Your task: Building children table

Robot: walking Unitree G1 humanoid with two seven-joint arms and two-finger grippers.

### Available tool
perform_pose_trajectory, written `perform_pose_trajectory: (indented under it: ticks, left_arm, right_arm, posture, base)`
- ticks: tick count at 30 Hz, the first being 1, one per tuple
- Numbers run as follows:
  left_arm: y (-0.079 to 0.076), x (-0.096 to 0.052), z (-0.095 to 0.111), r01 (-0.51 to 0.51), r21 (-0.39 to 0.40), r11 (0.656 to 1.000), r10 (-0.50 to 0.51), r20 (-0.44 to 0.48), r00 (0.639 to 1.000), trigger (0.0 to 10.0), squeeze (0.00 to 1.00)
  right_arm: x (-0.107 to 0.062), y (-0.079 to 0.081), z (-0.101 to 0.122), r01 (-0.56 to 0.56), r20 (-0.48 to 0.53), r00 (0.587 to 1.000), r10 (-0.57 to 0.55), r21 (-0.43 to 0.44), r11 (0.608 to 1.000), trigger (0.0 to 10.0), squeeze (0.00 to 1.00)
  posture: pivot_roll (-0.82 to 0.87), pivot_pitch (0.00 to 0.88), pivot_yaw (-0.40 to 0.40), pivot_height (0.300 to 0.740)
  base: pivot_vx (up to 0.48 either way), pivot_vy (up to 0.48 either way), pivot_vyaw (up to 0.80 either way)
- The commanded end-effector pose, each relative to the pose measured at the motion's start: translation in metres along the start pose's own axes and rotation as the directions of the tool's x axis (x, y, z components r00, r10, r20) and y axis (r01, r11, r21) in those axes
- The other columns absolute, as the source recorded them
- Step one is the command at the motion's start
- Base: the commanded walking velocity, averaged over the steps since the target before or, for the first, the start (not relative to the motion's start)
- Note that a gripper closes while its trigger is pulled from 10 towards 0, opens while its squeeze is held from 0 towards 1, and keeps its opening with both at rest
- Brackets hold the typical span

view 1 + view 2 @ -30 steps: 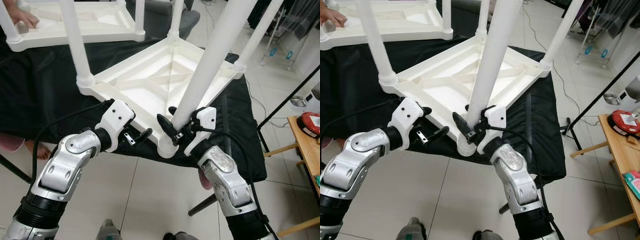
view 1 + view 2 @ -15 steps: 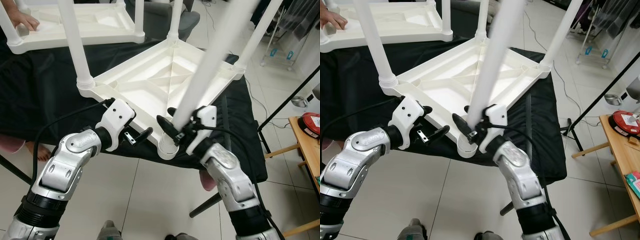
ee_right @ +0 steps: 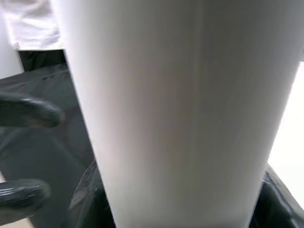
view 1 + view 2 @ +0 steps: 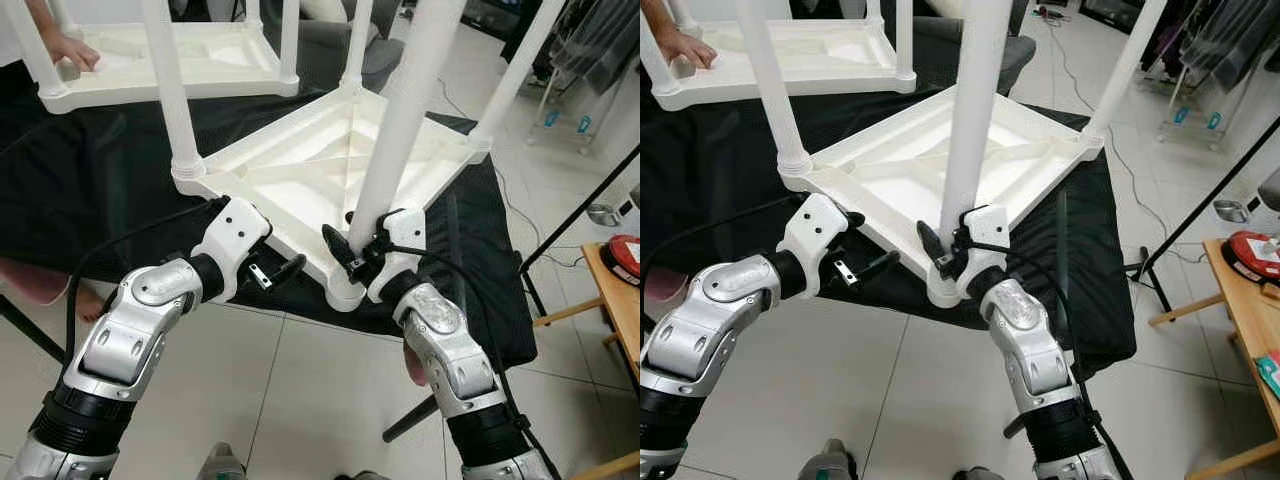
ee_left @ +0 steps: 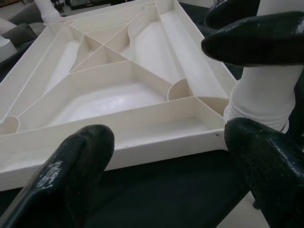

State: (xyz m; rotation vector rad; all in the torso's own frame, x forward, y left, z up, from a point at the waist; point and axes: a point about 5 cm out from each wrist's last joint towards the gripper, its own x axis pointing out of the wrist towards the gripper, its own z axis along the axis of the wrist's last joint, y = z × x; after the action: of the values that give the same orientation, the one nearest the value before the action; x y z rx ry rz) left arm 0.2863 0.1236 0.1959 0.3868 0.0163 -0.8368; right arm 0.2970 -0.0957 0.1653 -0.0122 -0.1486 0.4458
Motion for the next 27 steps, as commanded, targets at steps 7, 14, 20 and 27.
perform_pose_trajectory:
  ticks: [7, 14, 20, 27]
  left_arm:
    - [0.002, 0.002, 0.002, -0.012, 0.010, 1.000, 0.012, 0.000, 1.000, 10.0, 0.00]
    - [0.002, 0.003, 0.003, -0.007, 0.012, 1.000, 0.007, 0.001, 1.000, 10.0, 0.00]
    - [0.001, 0.004, 0.004, 0.000, 0.012, 1.000, -0.001, 0.004, 1.000, 10.0, 0.00]
    - [0.002, 0.007, 0.007, 0.011, 0.020, 1.000, -0.011, 0.012, 1.000, 10.0, 0.00]
  right_arm:
    - [-0.021, -0.037, -0.047, 0.289, -0.225, 0.931, -0.289, -0.032, 0.957, 10.0, 0.00]
    - [-0.030, -0.069, -0.046, 0.506, -0.217, 0.833, -0.509, -0.072, 0.859, 10.0, 0.00]
    - [-0.043, -0.091, -0.049, 0.654, -0.225, 0.716, -0.661, -0.115, 0.748, 10.0, 0.00]
    - [-0.054, -0.099, -0.051, 0.764, -0.220, 0.614, -0.758, -0.076, 0.641, 10.0, 0.00]
  posture:
    - [0.19, 0.110, -0.039, 0.740]
    - [0.19, 0.113, -0.034, 0.740]
    - [0.18, 0.120, -0.029, 0.740]
    - [0.18, 0.124, -0.024, 0.740]
  base:
    - [0.000, 0.000, 0.00]
    - [0.000, 0.000, 0.00]
    - [0.000, 0.000, 0.00]
    - [0.000, 0.000, 0.00]
